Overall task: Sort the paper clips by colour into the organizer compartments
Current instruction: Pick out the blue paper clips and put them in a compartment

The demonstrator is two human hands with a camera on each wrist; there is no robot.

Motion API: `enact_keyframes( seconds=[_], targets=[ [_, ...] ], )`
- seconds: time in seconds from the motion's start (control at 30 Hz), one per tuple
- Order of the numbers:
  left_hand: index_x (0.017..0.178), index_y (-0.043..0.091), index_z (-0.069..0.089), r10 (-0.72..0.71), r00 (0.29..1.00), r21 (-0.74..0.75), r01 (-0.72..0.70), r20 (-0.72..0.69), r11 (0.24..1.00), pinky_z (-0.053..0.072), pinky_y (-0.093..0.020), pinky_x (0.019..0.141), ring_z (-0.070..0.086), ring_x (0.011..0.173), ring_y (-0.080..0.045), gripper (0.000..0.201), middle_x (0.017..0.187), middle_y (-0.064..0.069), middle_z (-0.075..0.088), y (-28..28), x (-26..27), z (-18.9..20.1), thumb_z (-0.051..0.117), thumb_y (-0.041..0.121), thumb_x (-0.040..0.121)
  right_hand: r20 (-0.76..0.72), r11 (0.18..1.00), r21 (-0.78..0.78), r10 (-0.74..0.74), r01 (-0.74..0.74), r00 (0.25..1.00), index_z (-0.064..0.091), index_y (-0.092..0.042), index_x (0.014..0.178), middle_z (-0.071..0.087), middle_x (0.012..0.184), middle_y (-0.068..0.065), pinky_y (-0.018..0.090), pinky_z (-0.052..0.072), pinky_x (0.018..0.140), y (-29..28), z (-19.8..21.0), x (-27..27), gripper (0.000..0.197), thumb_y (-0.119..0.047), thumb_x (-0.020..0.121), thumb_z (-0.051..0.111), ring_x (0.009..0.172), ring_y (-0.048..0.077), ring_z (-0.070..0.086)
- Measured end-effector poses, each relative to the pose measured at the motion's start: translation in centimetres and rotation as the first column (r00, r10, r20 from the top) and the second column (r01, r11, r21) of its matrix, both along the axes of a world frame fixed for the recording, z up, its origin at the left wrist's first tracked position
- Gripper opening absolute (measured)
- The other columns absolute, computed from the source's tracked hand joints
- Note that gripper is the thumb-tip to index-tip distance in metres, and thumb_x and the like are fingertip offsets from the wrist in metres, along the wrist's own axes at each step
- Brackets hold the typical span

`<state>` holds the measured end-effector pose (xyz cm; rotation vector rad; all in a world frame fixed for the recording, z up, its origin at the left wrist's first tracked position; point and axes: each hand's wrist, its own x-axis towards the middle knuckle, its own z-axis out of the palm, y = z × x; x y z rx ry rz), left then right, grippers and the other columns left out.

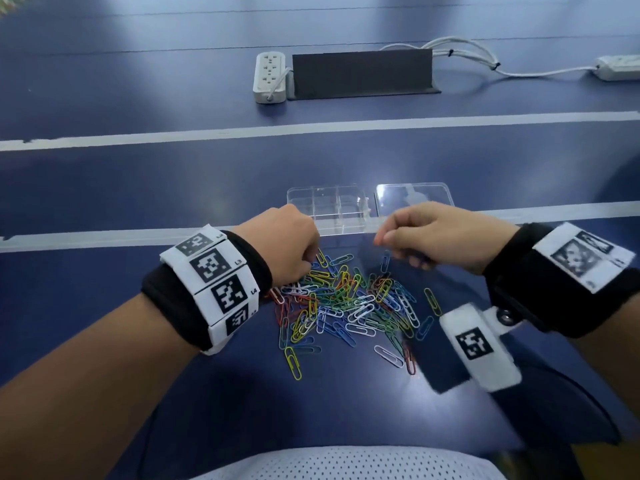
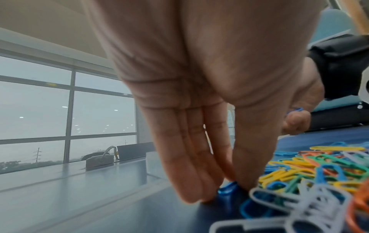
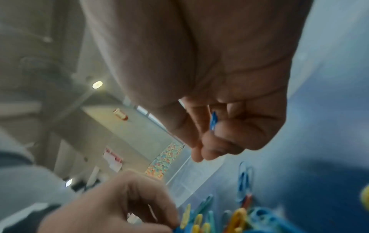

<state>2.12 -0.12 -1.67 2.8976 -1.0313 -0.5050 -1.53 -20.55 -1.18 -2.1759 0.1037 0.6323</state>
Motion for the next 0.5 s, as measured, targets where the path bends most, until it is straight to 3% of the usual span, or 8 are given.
enact_keyframes(
  seconds=[0.07, 0.13, 0.23, 0.5],
  targets=[
    [0.08, 0.02, 0.071, 0.005, 1.0, 0.006, -0.005, 0.0, 1.0, 0.053, -0.03, 0.077, 0.065, 0.087, -0.023, 0.014, 0.084, 0.0, 0.07, 0.0, 0.1, 0.0, 0.056, 0.02, 0.083, 0.086, 0.939, -0.306, 0.194, -0.159, 0.977, 0.064, -0.026, 0.076, 0.053, 0.056, -0.01, 0.016, 0.036, 0.054, -0.4, 0.4, -0.8, 0.011, -0.032, 0.085, 0.062, 0.048, 0.0, 0.048],
    [0.069, 0.023, 0.062, 0.028, 0.999, 0.027, -0.027, -0.023, 0.999, 0.054, -0.03, 0.075, 0.065, 0.083, -0.023, 0.013, 0.072, 0.003, 0.061, 0.0, 0.2, 0.0, 0.057, 0.021, 0.081, 0.056, 0.864, -0.448, 0.285, -0.231, 0.957, 0.066, -0.026, 0.078, 0.053, 0.056, -0.012, 0.015, 0.035, 0.054, -0.4, 0.3, -1.8, 0.01, -0.035, 0.078, 0.07, 0.054, -0.001, 0.048],
    [0.063, 0.023, 0.053, 0.063, 0.996, 0.045, -0.06, -0.069, 0.997, 0.05, -0.027, 0.068, 0.063, 0.079, -0.023, 0.014, 0.063, 0.008, 0.05, -0.3, 0.2, -0.1, 0.059, 0.022, 0.075, 0.045, 0.842, -0.492, 0.277, -0.219, 0.96, 0.071, -0.018, 0.081, 0.055, 0.056, -0.012, 0.016, 0.04, 0.055, -0.1, -0.6, -2.4, 0.014, -0.03, 0.073, 0.074, 0.054, 0.0, 0.05],
    [0.064, 0.018, 0.056, 0.062, 0.994, 0.056, -0.057, -0.094, 0.997, 0.05, -0.028, 0.065, 0.062, 0.078, -0.026, 0.01, 0.072, 0.0, 0.059, 0.1, -0.1, -0.3, 0.062, 0.023, 0.071, 0.036, 0.863, -0.45, 0.275, -0.23, 0.961, 0.066, -0.025, 0.07, 0.056, 0.055, -0.009, 0.01, 0.038, 0.048, -0.1, -0.2, -2.4, 0.012, -0.032, 0.075, 0.073, 0.052, 0.003, 0.049]
  ],
)
